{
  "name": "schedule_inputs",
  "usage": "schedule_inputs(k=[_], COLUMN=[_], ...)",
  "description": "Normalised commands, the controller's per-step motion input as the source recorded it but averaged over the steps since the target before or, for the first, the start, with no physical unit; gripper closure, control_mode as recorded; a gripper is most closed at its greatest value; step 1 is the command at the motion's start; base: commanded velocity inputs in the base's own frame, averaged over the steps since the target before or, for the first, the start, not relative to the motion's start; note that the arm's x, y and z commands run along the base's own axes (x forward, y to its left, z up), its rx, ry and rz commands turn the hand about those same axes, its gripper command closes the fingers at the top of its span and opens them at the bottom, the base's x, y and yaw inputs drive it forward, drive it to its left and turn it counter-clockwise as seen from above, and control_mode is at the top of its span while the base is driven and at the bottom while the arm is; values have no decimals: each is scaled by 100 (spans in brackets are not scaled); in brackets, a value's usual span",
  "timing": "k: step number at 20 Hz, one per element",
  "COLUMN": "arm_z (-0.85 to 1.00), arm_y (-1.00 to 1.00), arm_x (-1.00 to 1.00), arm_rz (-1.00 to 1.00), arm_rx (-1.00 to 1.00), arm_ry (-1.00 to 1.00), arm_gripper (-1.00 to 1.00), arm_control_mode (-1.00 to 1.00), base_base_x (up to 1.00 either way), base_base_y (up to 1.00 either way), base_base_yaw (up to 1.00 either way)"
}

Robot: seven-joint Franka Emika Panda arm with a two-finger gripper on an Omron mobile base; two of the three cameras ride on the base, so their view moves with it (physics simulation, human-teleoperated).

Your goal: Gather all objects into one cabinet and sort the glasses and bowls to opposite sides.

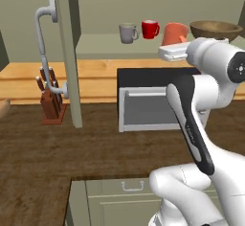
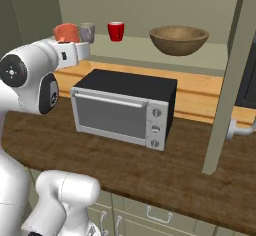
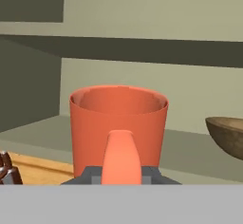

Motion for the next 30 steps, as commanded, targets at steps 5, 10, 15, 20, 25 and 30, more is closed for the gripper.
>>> schedule_inputs(k=[5,10,15,20,25,30], arm_z=[0,0,0,-8,-21,-18], arm_y=[0,0,0,0,0,0], arm_x=[21,19,31,39,33,34], arm_rz=[0,0,0,0,0,0], arm_rx=[-1,0,0,0,-1,-1], arm_ry=[8,10,0,0,0,0], arm_gripper=[100,100,100,100,100,100], arm_control_mode=[-100,-100,-100,-100,-100,-100], base_base_x=[0,0,0,0,0,0], base_base_y=[0,0,0,0,0,0], base_base_yaw=[0,0,0,0,0,0])
